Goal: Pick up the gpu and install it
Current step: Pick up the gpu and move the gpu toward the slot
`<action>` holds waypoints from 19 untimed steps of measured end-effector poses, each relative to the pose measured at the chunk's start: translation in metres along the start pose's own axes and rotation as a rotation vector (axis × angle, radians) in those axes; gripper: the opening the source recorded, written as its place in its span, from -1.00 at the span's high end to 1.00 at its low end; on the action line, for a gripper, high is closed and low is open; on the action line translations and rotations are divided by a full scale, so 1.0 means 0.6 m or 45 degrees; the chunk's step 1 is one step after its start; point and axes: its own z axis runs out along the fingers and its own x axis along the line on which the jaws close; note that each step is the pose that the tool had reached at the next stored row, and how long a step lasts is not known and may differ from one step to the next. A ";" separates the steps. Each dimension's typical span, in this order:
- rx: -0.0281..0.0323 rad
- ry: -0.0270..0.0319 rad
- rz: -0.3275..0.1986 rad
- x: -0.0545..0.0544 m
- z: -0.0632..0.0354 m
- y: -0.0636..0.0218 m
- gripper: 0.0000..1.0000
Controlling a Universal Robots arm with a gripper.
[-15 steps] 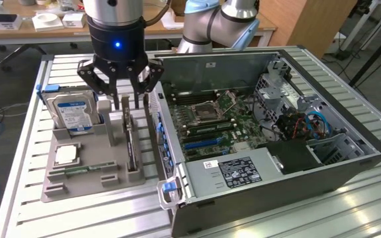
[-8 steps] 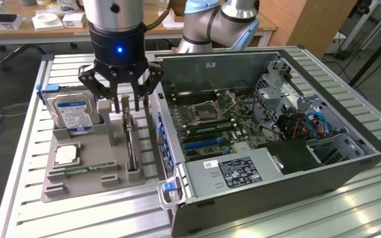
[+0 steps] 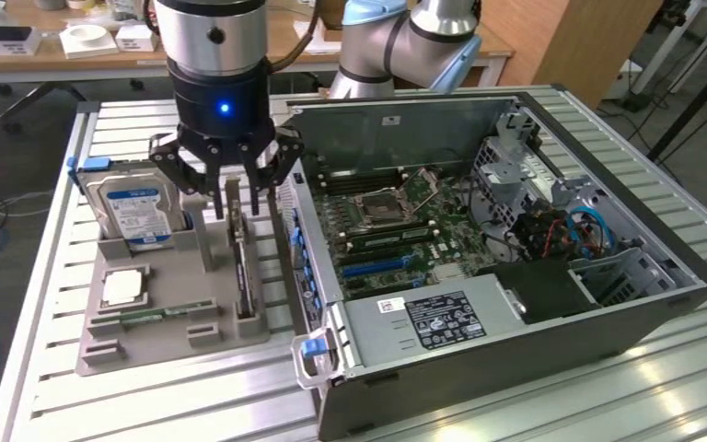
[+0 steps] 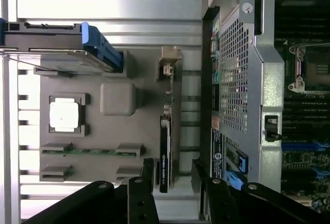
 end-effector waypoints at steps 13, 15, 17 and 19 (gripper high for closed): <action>0.0001 0.0001 0.000 0.000 0.033 -0.004 0.15; 0.0001 0.0001 0.000 0.000 0.038 -0.004 0.15; 0.0002 0.0001 0.000 0.000 0.042 -0.005 0.15; 0.0000 0.0001 0.000 0.000 0.046 -0.006 0.15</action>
